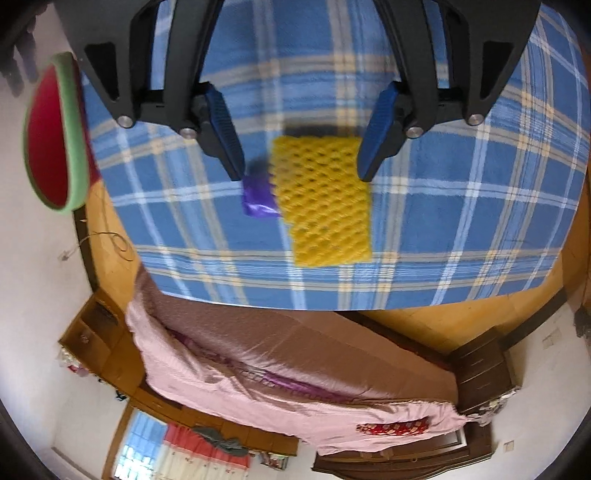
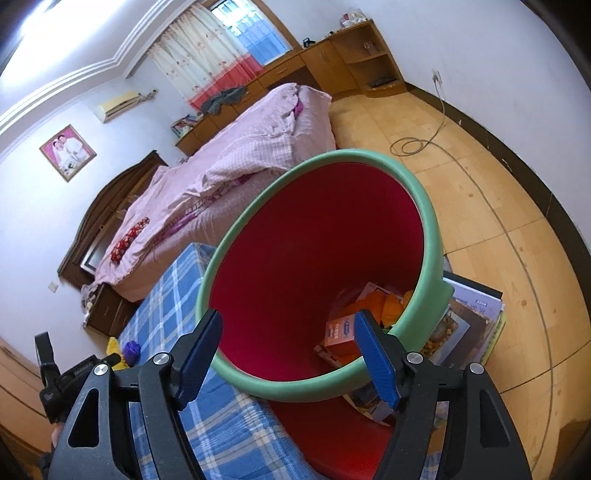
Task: Collect trash
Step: 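Grasp the yellow foam net with the left gripper while the right gripper moves toward the purple bag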
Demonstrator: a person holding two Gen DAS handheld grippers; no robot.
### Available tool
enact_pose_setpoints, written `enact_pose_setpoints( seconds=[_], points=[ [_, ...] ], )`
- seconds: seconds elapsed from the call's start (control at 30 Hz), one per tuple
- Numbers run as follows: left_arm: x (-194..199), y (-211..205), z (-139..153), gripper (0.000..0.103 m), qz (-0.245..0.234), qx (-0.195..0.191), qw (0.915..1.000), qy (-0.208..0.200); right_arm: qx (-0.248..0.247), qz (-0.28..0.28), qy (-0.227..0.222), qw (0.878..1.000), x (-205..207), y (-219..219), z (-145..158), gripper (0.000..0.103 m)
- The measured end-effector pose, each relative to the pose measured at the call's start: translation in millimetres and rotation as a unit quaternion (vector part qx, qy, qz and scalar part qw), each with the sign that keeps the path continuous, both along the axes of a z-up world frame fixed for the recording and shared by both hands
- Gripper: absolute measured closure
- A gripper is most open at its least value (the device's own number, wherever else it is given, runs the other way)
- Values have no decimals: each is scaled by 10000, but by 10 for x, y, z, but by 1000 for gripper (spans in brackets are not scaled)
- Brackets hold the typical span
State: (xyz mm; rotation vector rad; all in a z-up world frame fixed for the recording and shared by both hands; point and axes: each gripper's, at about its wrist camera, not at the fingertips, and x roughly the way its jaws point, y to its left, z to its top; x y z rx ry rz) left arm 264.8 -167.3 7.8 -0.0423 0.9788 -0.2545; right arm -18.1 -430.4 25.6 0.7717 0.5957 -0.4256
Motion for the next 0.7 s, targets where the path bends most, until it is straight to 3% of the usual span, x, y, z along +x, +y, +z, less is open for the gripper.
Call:
enact_pose_setpoints(
  seconds=[0.13, 0.3, 0.47, 0.57, 0.7],
  points=[
    [129, -9, -152, 37, 126, 152, 9996, 198, 12, 0, 30, 10000, 14, -23, -29, 28],
    [156, 40, -224, 38, 204, -4, 9996, 186, 214, 97, -19, 9997, 27, -51, -55, 28],
    [113, 152, -209, 68, 238, -185, 9993, 226, 143, 170, -33, 9997, 47, -4, -1, 28],
    [43, 275, -193, 76, 194, -406, 9985, 319, 81, 265, -41, 9996, 79, 64, 59, 28],
    [-93, 472, -119, 78, 169, -505, 9981, 318, -74, 515, -54, 9986, 174, 238, 178, 28]
  ],
)
